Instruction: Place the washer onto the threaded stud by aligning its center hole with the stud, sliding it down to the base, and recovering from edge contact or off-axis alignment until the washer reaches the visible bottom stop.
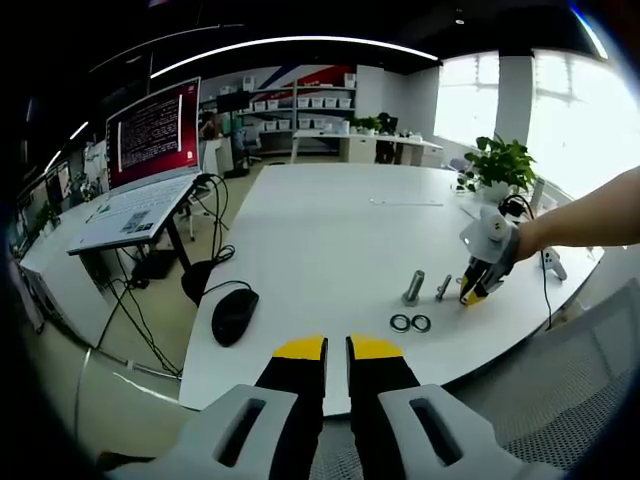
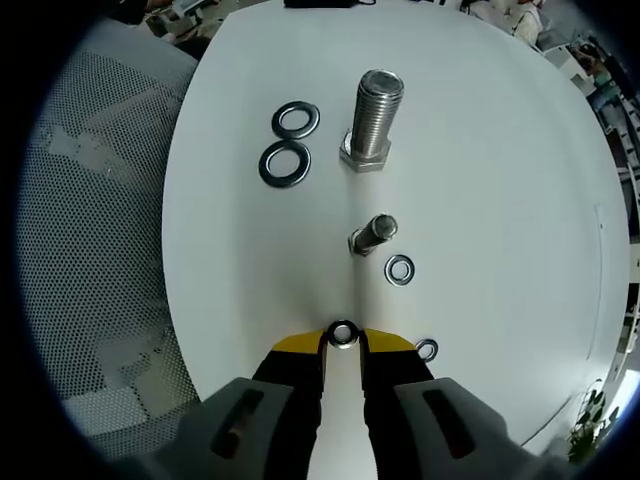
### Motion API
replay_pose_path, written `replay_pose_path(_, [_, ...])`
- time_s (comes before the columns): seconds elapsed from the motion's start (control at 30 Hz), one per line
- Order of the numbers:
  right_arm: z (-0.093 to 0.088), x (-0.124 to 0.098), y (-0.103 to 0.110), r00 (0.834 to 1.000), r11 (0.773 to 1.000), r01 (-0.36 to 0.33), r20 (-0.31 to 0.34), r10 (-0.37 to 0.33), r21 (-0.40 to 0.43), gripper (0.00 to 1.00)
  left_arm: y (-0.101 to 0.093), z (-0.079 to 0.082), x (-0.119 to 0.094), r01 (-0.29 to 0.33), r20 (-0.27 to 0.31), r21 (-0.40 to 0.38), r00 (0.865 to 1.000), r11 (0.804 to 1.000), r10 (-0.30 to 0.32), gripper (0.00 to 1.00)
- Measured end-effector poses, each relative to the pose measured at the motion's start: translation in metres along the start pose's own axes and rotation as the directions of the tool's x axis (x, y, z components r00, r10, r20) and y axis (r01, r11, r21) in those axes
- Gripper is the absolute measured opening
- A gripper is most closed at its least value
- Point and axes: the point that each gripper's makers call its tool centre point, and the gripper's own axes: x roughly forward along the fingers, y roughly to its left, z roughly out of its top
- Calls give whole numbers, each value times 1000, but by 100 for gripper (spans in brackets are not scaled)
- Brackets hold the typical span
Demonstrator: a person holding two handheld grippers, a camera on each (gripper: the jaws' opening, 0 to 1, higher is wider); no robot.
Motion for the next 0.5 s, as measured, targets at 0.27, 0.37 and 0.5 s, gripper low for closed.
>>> replay_pose_path(0.27, [0, 0, -1, 1000, 1000, 16, -2, -16, 5, 16, 0, 0, 0, 2, 3, -1, 1000, 1000, -2, 5])
replay_pose_path(0.37, [-1, 0, -1, 1000, 1000, 16, 8, -16, 11, 15, 0, 1, 0, 4, 6, -1, 1000, 1000, -4, 5])
replay_pose_path(0.5, [-2, -1, -2, 1000, 998, 13, 27, -14, 64, 15, 0, 1, -1, 5, 11, -3, 1000, 1000, -5, 5])
